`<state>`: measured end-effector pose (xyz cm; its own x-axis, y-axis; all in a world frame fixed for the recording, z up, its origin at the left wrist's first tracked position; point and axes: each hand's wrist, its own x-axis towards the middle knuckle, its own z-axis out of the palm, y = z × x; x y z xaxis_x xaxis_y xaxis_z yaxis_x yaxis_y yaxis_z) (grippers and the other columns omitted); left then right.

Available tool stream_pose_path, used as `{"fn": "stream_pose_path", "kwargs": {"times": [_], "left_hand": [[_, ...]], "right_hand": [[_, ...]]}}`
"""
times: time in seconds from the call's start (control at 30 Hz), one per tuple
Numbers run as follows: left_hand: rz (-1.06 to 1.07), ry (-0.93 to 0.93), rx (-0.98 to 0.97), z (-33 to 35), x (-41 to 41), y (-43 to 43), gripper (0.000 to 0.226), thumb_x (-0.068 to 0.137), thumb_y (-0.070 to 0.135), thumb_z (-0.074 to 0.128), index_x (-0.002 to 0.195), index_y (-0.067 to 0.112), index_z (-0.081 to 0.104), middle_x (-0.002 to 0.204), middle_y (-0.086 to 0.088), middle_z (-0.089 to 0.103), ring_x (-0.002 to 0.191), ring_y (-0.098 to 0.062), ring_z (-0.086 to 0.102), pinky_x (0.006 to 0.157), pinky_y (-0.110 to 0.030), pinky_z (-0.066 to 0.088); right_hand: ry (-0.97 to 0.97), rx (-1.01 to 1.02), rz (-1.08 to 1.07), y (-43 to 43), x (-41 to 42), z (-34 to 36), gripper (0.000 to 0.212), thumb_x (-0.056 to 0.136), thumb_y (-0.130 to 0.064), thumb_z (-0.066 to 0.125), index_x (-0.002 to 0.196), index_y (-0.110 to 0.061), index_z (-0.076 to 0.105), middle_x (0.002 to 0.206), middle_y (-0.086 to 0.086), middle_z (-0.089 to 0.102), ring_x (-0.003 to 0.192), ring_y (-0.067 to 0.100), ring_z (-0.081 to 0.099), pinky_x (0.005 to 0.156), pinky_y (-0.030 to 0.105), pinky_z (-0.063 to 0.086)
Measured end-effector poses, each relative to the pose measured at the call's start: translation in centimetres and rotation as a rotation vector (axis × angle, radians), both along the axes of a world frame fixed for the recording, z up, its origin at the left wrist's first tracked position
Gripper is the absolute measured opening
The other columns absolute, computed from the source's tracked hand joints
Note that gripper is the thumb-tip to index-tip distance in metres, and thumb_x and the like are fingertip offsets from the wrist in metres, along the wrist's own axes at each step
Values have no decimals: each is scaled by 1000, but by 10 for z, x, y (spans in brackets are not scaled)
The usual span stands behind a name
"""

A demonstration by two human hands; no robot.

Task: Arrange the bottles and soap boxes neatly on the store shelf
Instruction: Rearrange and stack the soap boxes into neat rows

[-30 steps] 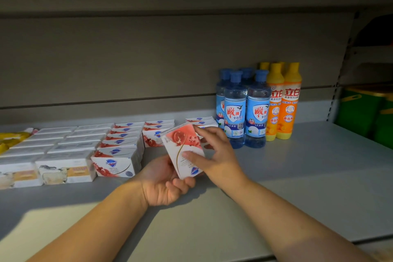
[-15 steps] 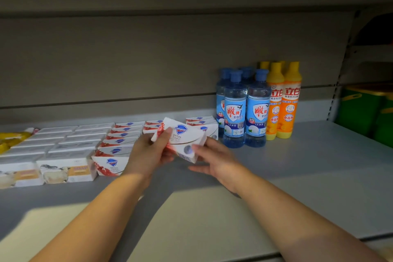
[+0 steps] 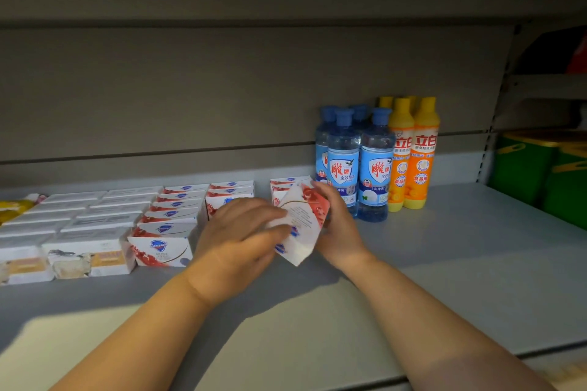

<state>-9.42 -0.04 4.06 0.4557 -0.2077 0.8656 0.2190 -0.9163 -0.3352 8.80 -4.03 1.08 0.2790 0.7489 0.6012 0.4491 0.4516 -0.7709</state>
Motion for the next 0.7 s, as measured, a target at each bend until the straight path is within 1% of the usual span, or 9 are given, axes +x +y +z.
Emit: {"fn": "stream_pose_path", "kwargs": {"times": [0.07,0.13,0.23,0.37,0.43,0.5,0.57,0.63,0.7], "left_hand": [[7,-41,134,-2,4,-2,30,72,7,72,95,18,56,96,-10,72,90,-25,56,78,-35,44],[-5,-60,209,-8,9,-4,23,78,10,70,94,17,56,103,-6,64,91,-23,53,82,-34,42],[5,-44,142,-11,14,-3,16,81,13,64,95,17,57,102,-3,56,90,-23,52,83,-34,42],[73,5,-298,-10,4,-1,34,71,35,65,91,9,70,86,-1,65,84,-13,52,76,-21,41],[68,-49,-696,-8,-1,-1,32,70,41,67,87,15,69,81,9,64,77,-6,53,70,-15,40],[-40,-166,-1150,-10,-1,3,16,77,33,72,86,21,65,73,12,69,70,1,60,63,-10,44],[-145,-264,-1519,-14,2,12,12,85,23,69,95,26,63,71,15,71,64,2,65,60,-7,46],[-129,-205,-1725,-19,5,18,15,88,29,64,102,25,60,78,5,73,61,-8,67,63,-14,51],[26,38,-1653,-25,6,22,18,92,39,56,101,24,61,94,6,70,70,-4,66,68,-10,47]], "right_hand": [[-29,44,-93,2,0,-2,72,69,-9,81,113,-37,32,116,-21,42,105,-8,49,92,13,43],[-34,147,-217,0,-1,0,66,74,-13,74,117,-36,29,124,-8,42,110,2,47,100,24,42],[-238,414,-401,2,3,0,61,63,-10,73,115,-22,43,122,9,33,114,4,39,100,5,30],[-393,240,-247,-1,7,1,44,58,-4,84,98,-12,69,113,-10,38,107,16,50,94,3,31],[-417,71,-141,-4,6,1,46,57,-14,88,99,-11,70,103,-10,50,97,12,54,88,8,38],[-260,-105,12,-7,3,1,38,62,-18,86,97,-17,72,92,-11,61,88,11,60,81,21,46],[-52,-191,125,-7,2,-1,15,75,-20,77,88,-27,72,83,-16,69,82,5,63,76,22,50],[51,-268,140,-5,3,-2,9,84,-24,68,92,-27,72,86,-19,71,84,-2,64,75,12,49],[-2,-339,88,-4,8,-1,20,88,-27,64,106,-21,70,105,-10,70,95,-1,62,81,10,46]]}}
